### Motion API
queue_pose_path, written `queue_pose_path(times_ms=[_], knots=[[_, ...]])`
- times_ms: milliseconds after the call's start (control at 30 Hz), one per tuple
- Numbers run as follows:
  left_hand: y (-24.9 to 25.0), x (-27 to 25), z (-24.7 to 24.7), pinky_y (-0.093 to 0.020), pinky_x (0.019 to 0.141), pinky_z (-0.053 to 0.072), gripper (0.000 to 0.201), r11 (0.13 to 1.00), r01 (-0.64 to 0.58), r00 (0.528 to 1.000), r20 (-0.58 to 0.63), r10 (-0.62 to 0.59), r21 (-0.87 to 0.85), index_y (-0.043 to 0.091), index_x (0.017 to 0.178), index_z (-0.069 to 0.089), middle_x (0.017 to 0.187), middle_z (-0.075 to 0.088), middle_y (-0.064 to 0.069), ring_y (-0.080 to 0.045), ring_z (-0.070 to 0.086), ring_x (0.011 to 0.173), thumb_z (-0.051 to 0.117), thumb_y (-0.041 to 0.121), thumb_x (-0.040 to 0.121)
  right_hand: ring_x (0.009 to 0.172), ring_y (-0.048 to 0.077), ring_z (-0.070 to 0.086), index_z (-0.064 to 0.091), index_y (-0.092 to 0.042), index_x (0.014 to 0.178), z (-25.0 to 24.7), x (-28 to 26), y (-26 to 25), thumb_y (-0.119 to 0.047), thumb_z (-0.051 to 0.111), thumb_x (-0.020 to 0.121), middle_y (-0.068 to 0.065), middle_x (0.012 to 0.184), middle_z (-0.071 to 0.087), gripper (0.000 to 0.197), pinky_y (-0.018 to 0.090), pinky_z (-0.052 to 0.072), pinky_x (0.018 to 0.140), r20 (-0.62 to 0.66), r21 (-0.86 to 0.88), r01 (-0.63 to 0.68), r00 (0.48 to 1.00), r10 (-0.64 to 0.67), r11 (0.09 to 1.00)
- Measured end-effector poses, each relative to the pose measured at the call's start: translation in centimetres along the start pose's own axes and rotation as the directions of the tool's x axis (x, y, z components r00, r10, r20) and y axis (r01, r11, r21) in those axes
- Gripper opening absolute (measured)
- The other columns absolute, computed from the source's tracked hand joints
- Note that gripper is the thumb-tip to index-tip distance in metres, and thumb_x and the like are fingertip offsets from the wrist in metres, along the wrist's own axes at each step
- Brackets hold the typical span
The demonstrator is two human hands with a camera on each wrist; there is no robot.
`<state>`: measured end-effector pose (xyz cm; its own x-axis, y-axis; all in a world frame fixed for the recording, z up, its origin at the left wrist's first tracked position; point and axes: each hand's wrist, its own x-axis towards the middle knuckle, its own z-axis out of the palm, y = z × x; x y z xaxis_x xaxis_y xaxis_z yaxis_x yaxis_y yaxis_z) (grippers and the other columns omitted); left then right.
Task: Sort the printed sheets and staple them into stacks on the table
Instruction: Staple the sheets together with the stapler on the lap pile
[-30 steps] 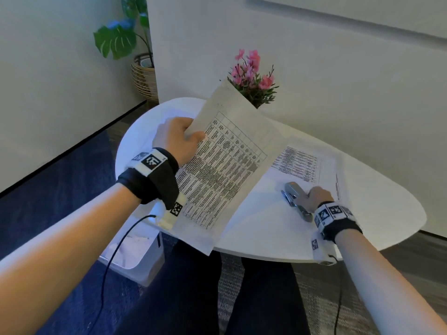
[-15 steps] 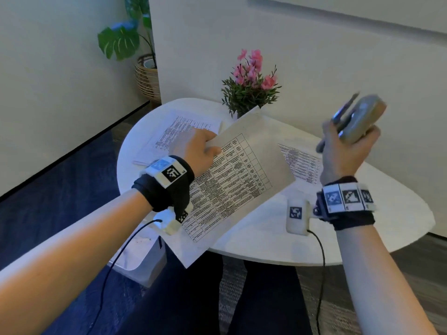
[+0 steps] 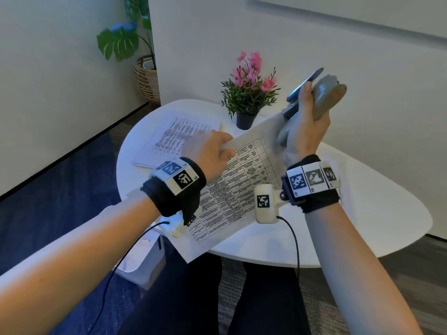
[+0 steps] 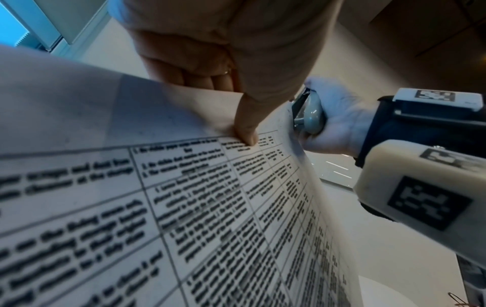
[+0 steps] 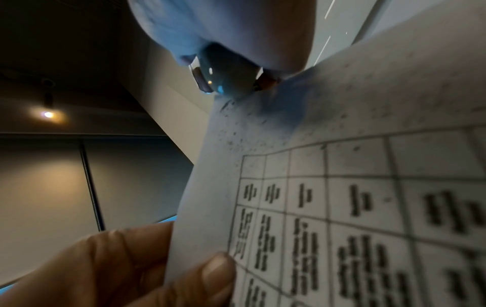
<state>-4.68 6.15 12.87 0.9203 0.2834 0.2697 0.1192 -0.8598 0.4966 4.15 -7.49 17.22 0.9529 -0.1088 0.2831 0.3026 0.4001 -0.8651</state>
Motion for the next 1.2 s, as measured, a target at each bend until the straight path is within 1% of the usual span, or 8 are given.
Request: queue_pose_path(times_ms=[367,467,700,800,933,1000,1100,1200], knots=[[-0.1,-0.6,0.9,-0.027,0.066,0.047,0.016,0.997,-0.018,0.999,0.028,0.016,0.073,0.031,0.106,0.066,0.079,0.065,0.002,-0.018,0.057,0.074,0.054,0.033,0.094,0.046,-0.003,0.053,0.058,-0.016,0.071,1.0,-0.1,1.1,-0.031,0.063,0.090,-0.005,0.061,0.057,0.025,0.015,0.043,0.050,-0.130,-0.130,-0.030,0.991,0.013,0.991],[-0.9,-0.6,1.6,-0.028,0.068,0.049,0.020,0.994,-0.014,0.998,0.064,0.007,0.106,0.029,0.111,0.064,0.085,0.067,0.000,-0.020,0.059,0.077,0.052,0.033,0.095,0.063,0.005,0.059,0.059,-0.021,0.071,0.4,0.3,2.6,-0.043,0.063,0.087,-0.008,0.068,0.061,0.028,0.021,0.046,0.063,-0.080,-0.307,-0.112,0.993,0.092,0.945],[-7.0,-0.5,0.4,-0.036,0.080,0.051,0.029,0.964,0.263,0.965,-0.004,-0.264,-0.040,0.020,0.121,0.061,0.098,0.066,-0.009,-0.029,0.064,0.091,0.055,0.030,0.094,0.094,0.031,0.059,0.050,0.003,0.113,-5.7,2.6,10.0,-0.020,0.064,0.088,0.017,0.107,0.059,0.037,0.034,0.049,0.077,-0.007,-0.950,-0.134,0.912,0.411,0.281],[-8.9,-0.5,-1.5,-0.026,0.062,0.041,0.015,0.940,0.300,0.947,-0.066,-0.314,-0.160,0.019,0.099,0.066,0.078,0.062,-0.003,-0.026,0.061,0.074,0.058,0.029,0.092,0.082,0.028,0.060,0.060,0.003,0.098,-8.8,2.6,13.1,-0.018,0.069,0.084,0.016,0.089,0.060,0.027,0.029,0.047,0.066,0.013,-0.996,0.062,0.816,0.577,-0.065],[-10.2,0.4,-3.1,-0.029,0.069,0.050,0.009,0.889,0.309,0.913,-0.156,-0.377,-0.339,0.021,0.092,0.067,0.080,0.066,-0.003,-0.020,0.062,0.075,0.062,0.028,0.089,0.073,0.026,0.059,0.058,-0.005,0.080,-9.8,2.5,15.6,-0.026,0.067,0.083,0.011,0.076,0.057,0.024,0.028,0.043,0.062,0.029,-0.958,0.193,0.801,0.598,-0.212],[-10.9,1.0,-3.6,-0.036,0.080,0.055,0.013,0.841,0.275,0.904,-0.173,-0.391,-0.467,0.023,0.100,0.068,0.093,0.071,-0.003,-0.018,0.067,0.084,0.063,0.027,0.089,0.066,0.024,0.056,0.058,-0.007,0.073,-9.5,2.4,15.8,-0.031,0.062,0.086,0.008,0.069,0.056,0.027,0.030,0.044,0.065,0.062,-0.979,0.163,0.814,0.578,-0.124],[-11.4,1.7,-4.0,-0.022,0.075,0.054,0.025,0.751,0.210,0.894,-0.188,-0.406,-0.626,0.014,0.116,0.064,0.104,0.069,-0.002,-0.006,0.065,0.083,0.061,0.018,0.091,0.090,0.020,0.058,0.063,-0.015,0.090,-7.2,1.1,14.5,-0.045,0.044,0.097,0.005,0.094,0.064,0.036,0.030,0.041,0.085,0.252,-0.931,0.073,0.837,0.486,0.358],[-11.9,2.7,-4.3,-0.026,0.078,0.055,0.024,0.633,0.172,0.850,-0.211,-0.483,-0.755,0.008,0.115,0.063,0.104,0.068,-0.005,-0.007,0.066,0.081,0.060,0.014,0.092,0.108,0.019,0.057,0.059,-0.017,0.114,-3.4,-1.0,13.3,-0.063,0.030,0.090,0.001,0.111,0.064,0.060,0.038,0.039,0.095,0.363,-0.655,-0.349,0.633,0.684,0.670]])
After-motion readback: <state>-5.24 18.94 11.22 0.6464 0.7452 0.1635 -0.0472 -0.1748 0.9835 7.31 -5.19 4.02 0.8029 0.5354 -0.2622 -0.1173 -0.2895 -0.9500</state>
